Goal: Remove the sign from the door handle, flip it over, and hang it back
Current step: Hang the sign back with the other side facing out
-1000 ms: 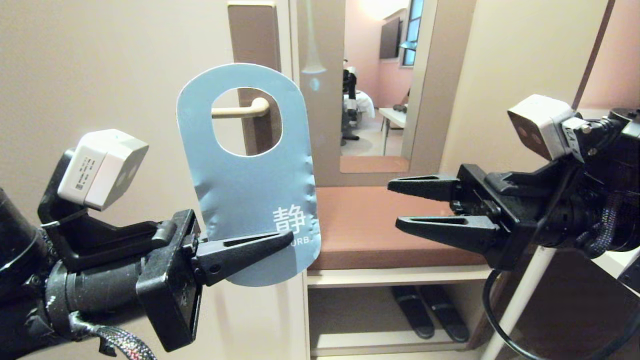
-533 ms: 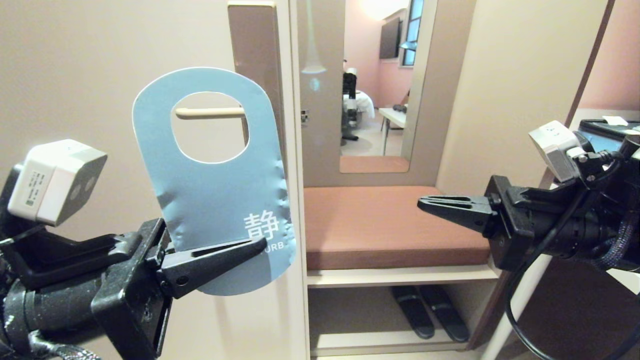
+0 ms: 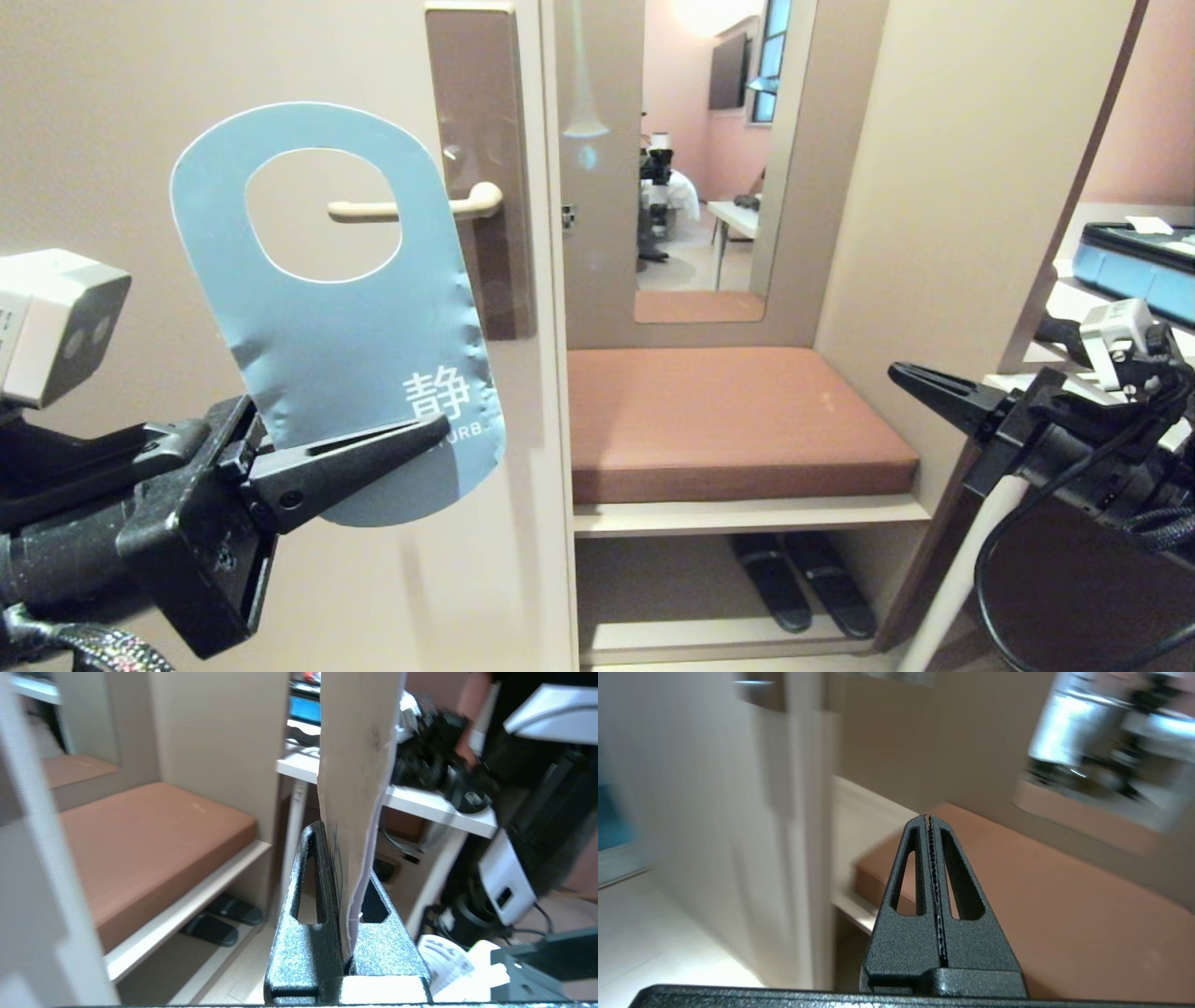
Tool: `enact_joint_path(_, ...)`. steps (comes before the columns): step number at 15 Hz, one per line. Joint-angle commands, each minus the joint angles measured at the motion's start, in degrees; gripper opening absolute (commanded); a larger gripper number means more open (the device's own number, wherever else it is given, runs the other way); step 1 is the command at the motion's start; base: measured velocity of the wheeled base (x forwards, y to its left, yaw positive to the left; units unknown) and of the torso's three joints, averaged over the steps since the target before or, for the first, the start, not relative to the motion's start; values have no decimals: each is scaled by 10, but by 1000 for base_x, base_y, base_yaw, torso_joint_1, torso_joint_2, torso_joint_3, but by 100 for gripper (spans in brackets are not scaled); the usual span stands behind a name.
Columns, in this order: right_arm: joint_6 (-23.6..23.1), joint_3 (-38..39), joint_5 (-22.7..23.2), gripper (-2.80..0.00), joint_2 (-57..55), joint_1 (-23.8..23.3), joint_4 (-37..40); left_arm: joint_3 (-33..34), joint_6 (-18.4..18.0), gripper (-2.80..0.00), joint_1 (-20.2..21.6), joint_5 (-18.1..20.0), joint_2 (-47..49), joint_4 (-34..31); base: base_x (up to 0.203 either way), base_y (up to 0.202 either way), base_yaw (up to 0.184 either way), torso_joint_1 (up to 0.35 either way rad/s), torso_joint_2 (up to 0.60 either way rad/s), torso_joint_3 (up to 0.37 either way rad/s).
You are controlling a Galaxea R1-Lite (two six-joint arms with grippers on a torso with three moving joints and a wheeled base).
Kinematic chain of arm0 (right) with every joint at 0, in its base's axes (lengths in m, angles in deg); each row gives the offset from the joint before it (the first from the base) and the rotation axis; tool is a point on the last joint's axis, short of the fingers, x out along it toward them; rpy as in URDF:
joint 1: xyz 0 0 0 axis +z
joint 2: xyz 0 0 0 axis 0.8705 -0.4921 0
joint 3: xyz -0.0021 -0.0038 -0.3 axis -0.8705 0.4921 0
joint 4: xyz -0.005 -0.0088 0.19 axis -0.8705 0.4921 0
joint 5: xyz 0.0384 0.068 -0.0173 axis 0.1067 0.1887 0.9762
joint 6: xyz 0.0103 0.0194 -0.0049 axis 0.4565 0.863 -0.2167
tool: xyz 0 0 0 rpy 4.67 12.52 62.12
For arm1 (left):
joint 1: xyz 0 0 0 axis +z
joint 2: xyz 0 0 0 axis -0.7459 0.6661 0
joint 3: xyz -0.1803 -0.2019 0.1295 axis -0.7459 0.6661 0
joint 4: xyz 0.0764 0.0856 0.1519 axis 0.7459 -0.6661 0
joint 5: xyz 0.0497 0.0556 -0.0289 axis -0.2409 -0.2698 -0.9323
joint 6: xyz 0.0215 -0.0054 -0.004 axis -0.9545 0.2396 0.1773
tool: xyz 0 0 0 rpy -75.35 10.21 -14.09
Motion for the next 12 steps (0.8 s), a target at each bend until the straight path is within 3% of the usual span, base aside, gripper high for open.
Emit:
enact_joint_path(1, -1, 59, -33, -280, -15, -4, -47, 5, 1, -280, 15, 2, -7, 3, 0, 0, 0, 0, 0, 0)
enact_joint_path(6, 1, 145, -84, -280, 41, -5, -66, 6, 1, -280, 21, 2, -8, 2, 0, 0, 0, 0, 0, 0)
enact_joint_path(10, 4, 162, -183, -280, 94, -31, -46, 9, 1, -280, 24, 2, -10, 2, 0, 0, 0, 0, 0, 0)
enact_joint_path(12, 5, 162, -207, -280, 135, -37, -20, 14, 0, -280, 30, 2, -13, 2, 0, 0, 0, 0, 0, 0)
